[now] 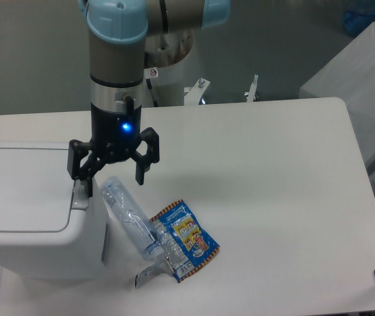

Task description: Open the trash can

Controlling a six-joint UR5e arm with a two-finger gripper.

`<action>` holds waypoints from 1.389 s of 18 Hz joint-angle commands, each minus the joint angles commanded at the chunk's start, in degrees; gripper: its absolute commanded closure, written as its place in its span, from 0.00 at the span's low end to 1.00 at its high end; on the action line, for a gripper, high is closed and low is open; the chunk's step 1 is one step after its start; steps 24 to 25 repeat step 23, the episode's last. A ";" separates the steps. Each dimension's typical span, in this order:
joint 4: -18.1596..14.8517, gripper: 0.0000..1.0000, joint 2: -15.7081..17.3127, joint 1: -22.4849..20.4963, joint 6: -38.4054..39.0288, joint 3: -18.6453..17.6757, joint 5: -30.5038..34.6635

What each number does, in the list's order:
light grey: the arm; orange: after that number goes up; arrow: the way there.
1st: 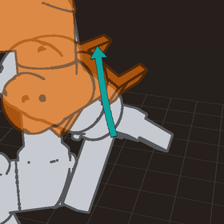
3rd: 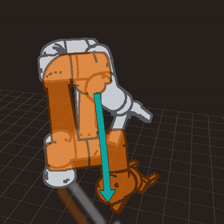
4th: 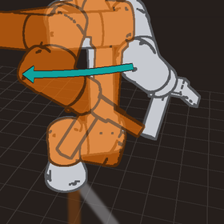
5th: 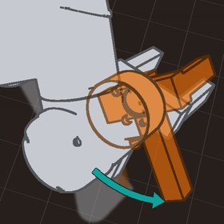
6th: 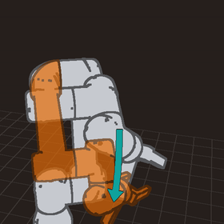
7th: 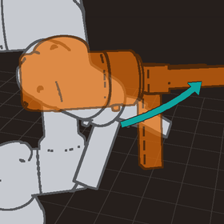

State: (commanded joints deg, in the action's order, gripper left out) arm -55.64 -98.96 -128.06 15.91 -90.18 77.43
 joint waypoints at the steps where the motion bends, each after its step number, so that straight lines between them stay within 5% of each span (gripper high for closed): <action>1: 0.00 0.00 0.00 0.00 0.00 0.00 0.00; 6: 0.00 0.00 0.09 0.00 -0.26 0.35 0.00; 10: 0.35 0.00 0.00 -0.52 -1.57 4.56 0.26; 18: -0.96 0.00 1.84 -9.21 -19.76 8.44 4.92; 22: -5.96 0.00 2.46 -13.61 -30.21 8.88 5.01; 25: -6.50 0.00 2.46 -14.75 -32.24 8.79 5.01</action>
